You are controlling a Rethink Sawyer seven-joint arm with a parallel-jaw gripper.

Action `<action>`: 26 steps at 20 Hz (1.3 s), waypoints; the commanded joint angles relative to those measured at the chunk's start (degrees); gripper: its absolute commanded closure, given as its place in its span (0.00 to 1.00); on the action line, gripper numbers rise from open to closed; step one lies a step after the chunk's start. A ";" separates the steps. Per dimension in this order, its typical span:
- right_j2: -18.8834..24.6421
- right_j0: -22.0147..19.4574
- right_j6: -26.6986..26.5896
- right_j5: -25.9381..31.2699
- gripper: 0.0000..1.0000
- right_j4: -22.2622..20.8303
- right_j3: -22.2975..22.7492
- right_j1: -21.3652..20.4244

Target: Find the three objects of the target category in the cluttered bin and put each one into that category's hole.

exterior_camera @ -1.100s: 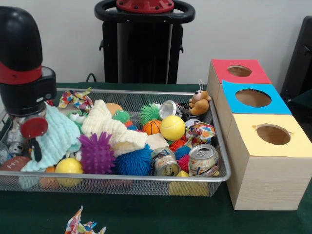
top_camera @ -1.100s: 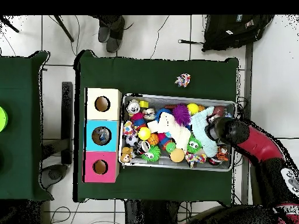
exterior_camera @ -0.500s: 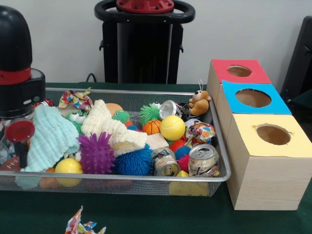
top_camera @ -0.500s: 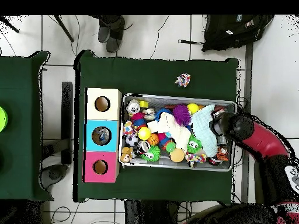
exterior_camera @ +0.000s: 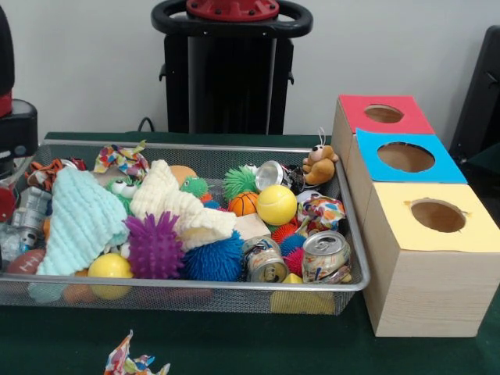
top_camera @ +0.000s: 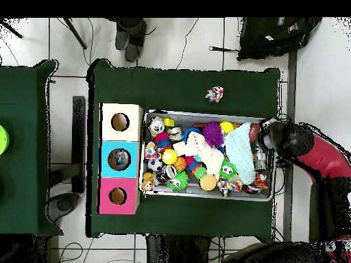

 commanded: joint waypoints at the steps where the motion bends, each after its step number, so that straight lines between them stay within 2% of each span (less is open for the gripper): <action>1: 4.49 -0.95 -9.23 5.65 0.00 -2.02 -5.46 -0.62; 6: 4.94 -1.53 -8.46 4.47 0.00 -2.31 -3.77 2.09; 11: 5.21 -1.42 -8.04 4.41 0.00 -2.08 -1.53 1.59; 21: 5.40 -0.78 -7.05 5.43 0.00 -1.35 -1.91 2.26; 26: 5.26 -0.41 -5.30 6.57 0.00 -0.11 1.27 0.54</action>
